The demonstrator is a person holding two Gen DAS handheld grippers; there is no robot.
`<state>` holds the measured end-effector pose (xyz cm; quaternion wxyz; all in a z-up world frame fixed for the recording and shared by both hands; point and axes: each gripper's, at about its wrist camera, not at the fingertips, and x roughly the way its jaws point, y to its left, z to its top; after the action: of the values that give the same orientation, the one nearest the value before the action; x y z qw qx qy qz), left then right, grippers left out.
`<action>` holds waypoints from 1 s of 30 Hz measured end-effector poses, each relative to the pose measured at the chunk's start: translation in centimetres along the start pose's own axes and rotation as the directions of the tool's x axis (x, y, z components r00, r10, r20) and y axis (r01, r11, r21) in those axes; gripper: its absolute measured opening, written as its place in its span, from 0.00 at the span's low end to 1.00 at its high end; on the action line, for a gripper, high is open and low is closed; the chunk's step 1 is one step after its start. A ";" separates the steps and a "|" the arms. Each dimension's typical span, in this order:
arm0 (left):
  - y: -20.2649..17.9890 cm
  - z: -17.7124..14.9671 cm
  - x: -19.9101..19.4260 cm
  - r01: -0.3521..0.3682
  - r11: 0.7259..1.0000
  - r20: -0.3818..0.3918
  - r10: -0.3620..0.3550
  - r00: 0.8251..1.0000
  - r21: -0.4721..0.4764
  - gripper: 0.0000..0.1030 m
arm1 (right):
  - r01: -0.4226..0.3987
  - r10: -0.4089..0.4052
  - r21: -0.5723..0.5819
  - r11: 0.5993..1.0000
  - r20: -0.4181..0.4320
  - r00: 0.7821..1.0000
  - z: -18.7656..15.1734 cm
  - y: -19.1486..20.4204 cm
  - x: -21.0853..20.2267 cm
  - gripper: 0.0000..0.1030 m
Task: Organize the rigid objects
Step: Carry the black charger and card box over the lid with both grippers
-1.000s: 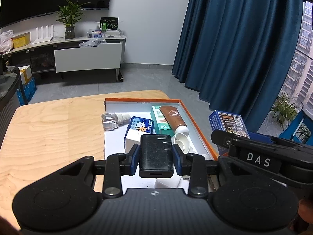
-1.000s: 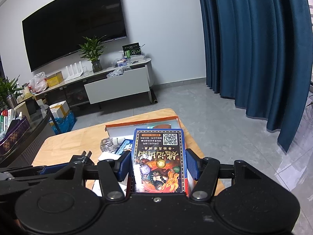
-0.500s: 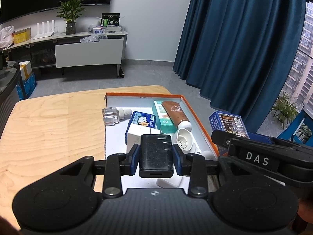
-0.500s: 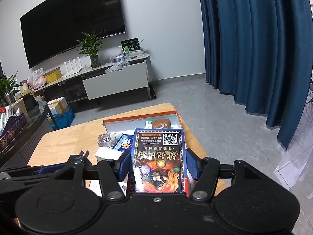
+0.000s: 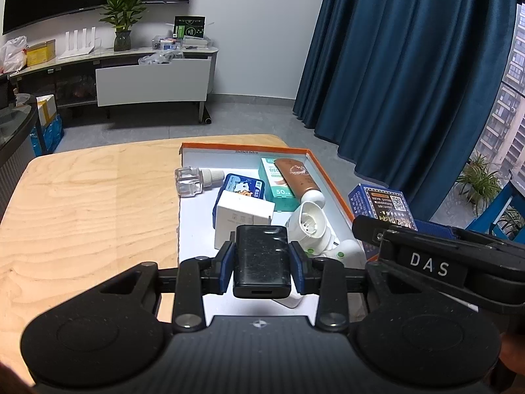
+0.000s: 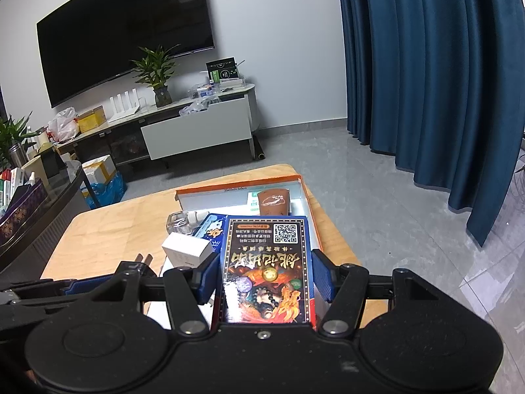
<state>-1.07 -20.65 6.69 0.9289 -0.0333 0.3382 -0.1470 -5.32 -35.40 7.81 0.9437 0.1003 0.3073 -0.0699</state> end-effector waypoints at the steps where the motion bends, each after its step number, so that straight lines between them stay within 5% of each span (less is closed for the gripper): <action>1: -0.1 -0.1 0.0 0.000 1.000 0.000 0.000 1.000 0.001 0.35 | -0.001 0.001 0.001 1.000 0.000 1.000 0.0 0.0 0.0 0.69; 30: 0.3 0.1 1.5 0.004 1.000 -0.030 -0.005 1.000 -0.002 0.35 | 0.005 -0.005 0.006 1.000 -0.023 1.000 -0.1 0.0 1.6 0.69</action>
<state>0.18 -20.81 5.74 0.9234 -0.0328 0.3521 -0.1492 -4.13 -35.50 6.82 0.9395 0.1034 0.3184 -0.0721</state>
